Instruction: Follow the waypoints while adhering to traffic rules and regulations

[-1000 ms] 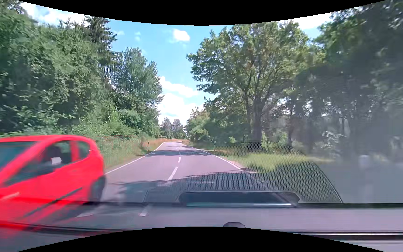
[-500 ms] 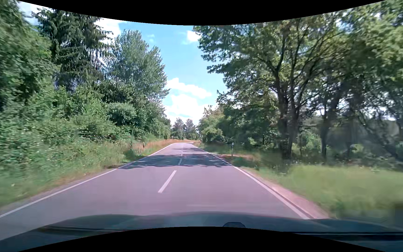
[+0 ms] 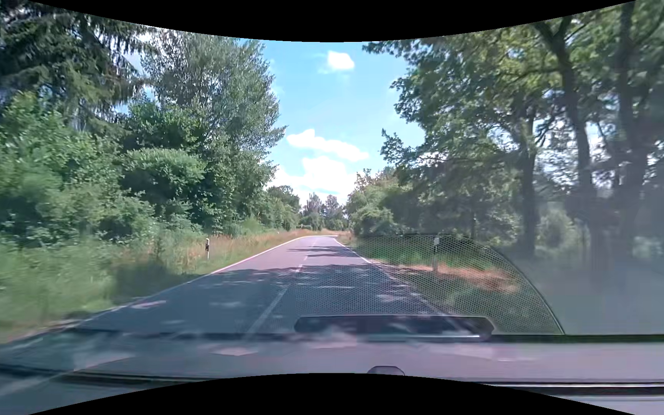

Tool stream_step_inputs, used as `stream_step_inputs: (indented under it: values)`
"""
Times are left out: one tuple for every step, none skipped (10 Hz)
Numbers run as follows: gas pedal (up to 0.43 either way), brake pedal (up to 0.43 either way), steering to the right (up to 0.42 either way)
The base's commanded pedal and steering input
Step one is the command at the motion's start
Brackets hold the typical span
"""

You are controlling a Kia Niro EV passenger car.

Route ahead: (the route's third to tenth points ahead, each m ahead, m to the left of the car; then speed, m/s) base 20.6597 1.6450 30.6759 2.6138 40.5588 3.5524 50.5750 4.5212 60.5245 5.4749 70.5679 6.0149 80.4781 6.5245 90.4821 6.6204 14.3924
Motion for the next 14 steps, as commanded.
stream_step_inputs:
  values:
    - [0.13, 0.0, -0.041]
    - [0.13, 0.0, -0.039]
    - [0.13, 0.0, -0.036]
    - [0.13, 0.0, -0.034]
    - [0.13, 0.0, -0.03]
    - [0.13, 0.0, -0.024]
    - [0.13, 0.0, -0.018]
    - [0.13, 0.0, -0.015]
    - [0.13, 0.0, -0.013]
    - [0.13, 0.0, -0.011]
    - [0.13, 0.0, -0.01]
    - [0.13, 0.0, -0.008]
    - [0.13, 0.0, -0.006]
    - [0.13, 0.0, -0.005]
